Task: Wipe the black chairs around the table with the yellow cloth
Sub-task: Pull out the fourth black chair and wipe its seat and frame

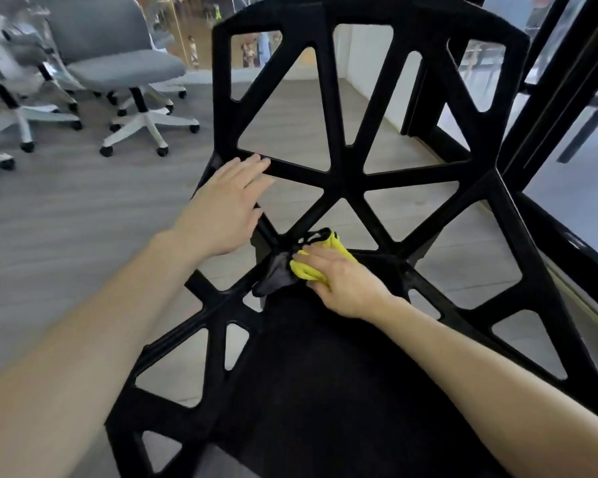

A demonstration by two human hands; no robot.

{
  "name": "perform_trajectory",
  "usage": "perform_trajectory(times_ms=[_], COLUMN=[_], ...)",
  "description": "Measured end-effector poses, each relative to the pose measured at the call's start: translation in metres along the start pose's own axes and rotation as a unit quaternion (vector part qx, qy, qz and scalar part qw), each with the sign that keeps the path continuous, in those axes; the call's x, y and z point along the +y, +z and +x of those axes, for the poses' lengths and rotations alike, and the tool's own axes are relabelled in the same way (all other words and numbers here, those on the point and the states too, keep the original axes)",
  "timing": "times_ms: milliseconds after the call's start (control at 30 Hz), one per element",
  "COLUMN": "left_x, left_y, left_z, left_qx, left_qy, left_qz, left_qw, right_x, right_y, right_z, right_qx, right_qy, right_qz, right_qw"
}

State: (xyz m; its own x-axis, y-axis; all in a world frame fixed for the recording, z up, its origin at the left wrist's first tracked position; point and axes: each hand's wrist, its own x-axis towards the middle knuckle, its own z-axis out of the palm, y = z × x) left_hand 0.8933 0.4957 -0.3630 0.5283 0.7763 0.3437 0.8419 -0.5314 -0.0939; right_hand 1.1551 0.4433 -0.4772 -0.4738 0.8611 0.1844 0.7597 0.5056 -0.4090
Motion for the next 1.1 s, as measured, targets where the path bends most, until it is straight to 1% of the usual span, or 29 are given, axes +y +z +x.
perform_trajectory(times_ms=[67, 100, 200, 300, 400, 467, 567, 667, 767, 833, 900, 933, 967, 1033, 1067, 1100], left_x=[0.000, 0.003, 0.017, 0.019, 0.014, 0.012, 0.014, 0.009, -0.003, -0.012, -0.016, -0.017, -0.019, -0.022, -0.023, -0.023], left_y=[-0.005, -0.007, -0.017, -0.022, -0.019, -0.015, -0.012, 0.002, 0.024, 0.034, 0.040, 0.041, 0.040, 0.038, 0.037, 0.036], left_z=[-0.041, -0.059, -0.097, -0.110, -0.105, -0.103, -0.096, -0.065, -0.018, 0.007, 0.016, 0.015, 0.007, -0.022, -0.040, -0.056], left_qx=[-0.008, -0.030, -0.173, -0.247, -0.261, -0.265, -0.267, -0.252, -0.229, -0.238, -0.262, -0.246, -0.210, -0.078, -0.008, 0.038], left_qy=[0.020, 0.033, 0.055, 0.070, 0.061, 0.052, 0.032, 0.023, 0.013, 0.010, 0.007, 0.009, 0.014, 0.023, 0.016, -0.006], left_qz=[0.047, 0.089, 0.199, 0.231, 0.244, 0.244, 0.233, 0.260, 0.287, 0.289, 0.266, 0.256, 0.230, 0.139, 0.102, 0.079], left_qw=[0.999, 0.995, 0.963, 0.938, 0.932, 0.931, 0.934, 0.932, 0.930, 0.927, 0.928, 0.935, 0.950, 0.987, 0.995, 0.996], right_x=[0.013, 0.005, -0.035, -0.044, -0.015, 0.009, 0.036, 0.054, 0.071, 0.075, 0.064, 0.051, 0.034, -0.006, -0.019, -0.024], right_y=[-0.006, 0.001, 0.028, 0.027, 0.005, -0.017, -0.038, -0.029, -0.030, -0.041, -0.050, -0.051, -0.050, -0.047, -0.042, -0.038], right_z=[-0.014, -0.012, 0.018, 0.032, 0.012, -0.012, -0.029, 0.000, 0.052, 0.082, 0.093, 0.090, 0.080, 0.046, 0.026, 0.012], right_qx=[0.037, 0.045, 0.037, 0.014, -0.016, 0.000, 0.016, 0.025, 0.022, -0.006, -0.023, -0.032, -0.049, -0.090, -0.108, -0.132], right_qy=[0.046, 0.051, 0.021, -0.008, -0.012, 0.016, 0.051, 0.067, 0.114, 0.161, 0.174, 0.165, 0.139, 0.041, -0.007, -0.039], right_qz=[-0.021, -0.011, 0.041, 0.052, 0.009, -0.012, -0.005, -0.008, -0.027, -0.035, -0.034, -0.044, -0.069, -0.129, -0.113, -0.072], right_qw=[0.998, 0.998, 0.998, 0.999, 1.000, 1.000, 0.999, 0.997, 0.993, 0.986, 0.984, 0.985, 0.987, 0.987, 0.988, 0.988])
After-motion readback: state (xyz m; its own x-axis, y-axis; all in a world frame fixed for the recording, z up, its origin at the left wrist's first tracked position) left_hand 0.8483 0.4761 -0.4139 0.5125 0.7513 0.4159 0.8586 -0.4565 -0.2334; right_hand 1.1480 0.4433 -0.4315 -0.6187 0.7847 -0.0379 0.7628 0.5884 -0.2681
